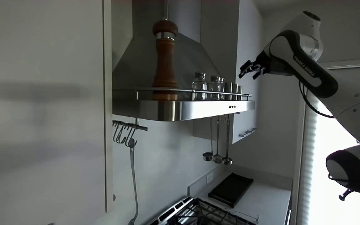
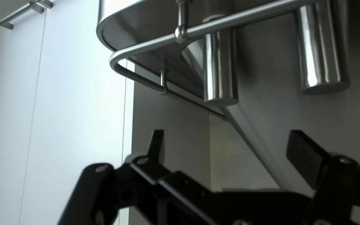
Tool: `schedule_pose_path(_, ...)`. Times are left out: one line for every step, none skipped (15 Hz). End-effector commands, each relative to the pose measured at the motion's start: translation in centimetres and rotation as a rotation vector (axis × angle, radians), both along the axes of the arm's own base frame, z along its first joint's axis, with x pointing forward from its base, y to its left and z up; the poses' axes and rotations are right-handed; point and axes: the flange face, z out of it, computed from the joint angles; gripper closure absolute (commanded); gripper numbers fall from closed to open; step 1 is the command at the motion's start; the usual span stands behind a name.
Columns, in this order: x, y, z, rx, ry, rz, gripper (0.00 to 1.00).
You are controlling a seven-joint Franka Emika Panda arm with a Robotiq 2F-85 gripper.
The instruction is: Remove the silver container on the right and put it on the top rack above the stove
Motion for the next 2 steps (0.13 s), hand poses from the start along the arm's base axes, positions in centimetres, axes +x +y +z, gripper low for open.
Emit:
schedule_pose_path(0.37, 0.09, -0.3, 0.0, 0.008, -0.001, 0.0)
schedule_pose_path(0.94, 0.23, -0.77, -0.001, 0.02, -0.003, 0.0)
